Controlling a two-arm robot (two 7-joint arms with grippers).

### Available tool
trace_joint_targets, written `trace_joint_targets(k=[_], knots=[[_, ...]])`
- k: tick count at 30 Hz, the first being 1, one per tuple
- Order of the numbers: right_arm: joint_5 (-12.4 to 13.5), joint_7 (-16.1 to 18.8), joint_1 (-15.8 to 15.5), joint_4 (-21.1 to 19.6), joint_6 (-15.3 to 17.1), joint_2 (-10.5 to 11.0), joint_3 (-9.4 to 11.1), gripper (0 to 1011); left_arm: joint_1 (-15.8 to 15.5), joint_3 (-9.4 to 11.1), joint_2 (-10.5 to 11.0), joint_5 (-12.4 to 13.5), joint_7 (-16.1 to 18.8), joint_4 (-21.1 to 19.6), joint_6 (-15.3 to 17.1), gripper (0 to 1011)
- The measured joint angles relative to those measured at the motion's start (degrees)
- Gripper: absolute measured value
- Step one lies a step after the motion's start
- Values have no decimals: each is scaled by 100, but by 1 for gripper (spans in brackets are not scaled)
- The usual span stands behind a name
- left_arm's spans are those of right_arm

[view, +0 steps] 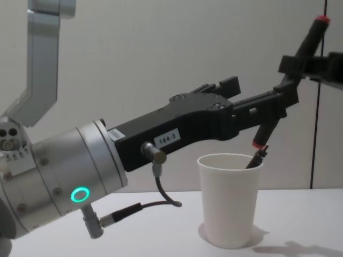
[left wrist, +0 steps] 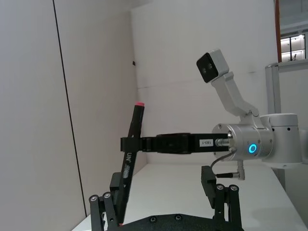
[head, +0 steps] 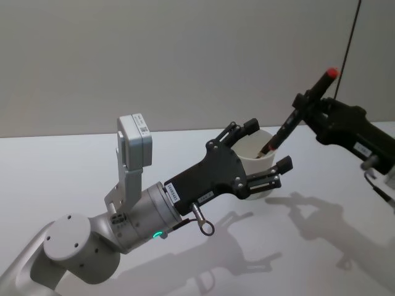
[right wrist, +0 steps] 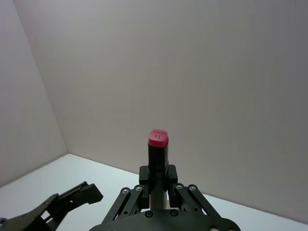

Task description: Place the pen into the pen holder.

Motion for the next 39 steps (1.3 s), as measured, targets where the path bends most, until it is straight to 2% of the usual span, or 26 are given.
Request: trace_joint_targets(k=[1, 3, 6, 8, 11, 12, 15, 18, 27, 37, 39], knots=[[-57, 6, 20, 24, -19, -20, -19, 195, 0, 0, 0, 0, 0, 0, 0, 1001], [-367, 34, 79, 109, -131, -84, -85, 195, 0, 0, 0, 0, 0, 0, 0, 1001], [-674, 51, 134, 192, -243, -154, -149, 195, 0, 0, 0, 0, 0, 0, 0, 1001], [-1011, 57, 215, 323, -375, -261, -233, 195, 0, 0, 0, 0, 0, 0, 0, 1001], [-1325, 54, 278, 455, -503, -355, -316, 195, 0, 0, 0, 0, 0, 0, 0, 1001], [-1325, 54, 278, 455, -503, -355, -316, 195, 0, 0, 0, 0, 0, 0, 0, 1001], [-1709, 28, 369, 639, -680, -480, -408, 195, 0, 0, 0, 0, 0, 0, 0, 1001], [-1921, 16, 435, 780, -784, -572, -466, 195, 0, 0, 0, 0, 0, 0, 0, 1001], [-2243, 39, 590, 1117, -906, -795, -600, 195, 0, 0, 0, 0, 0, 0, 0, 1001], [-2334, 103, 706, 1406, -911, -978, -698, 195, 0, 0, 0, 0, 0, 0, 0, 1001], [-2346, 113, 722, 1449, -913, -1006, -713, 254, 0, 0, 0, 0, 0, 0, 0, 1001]])
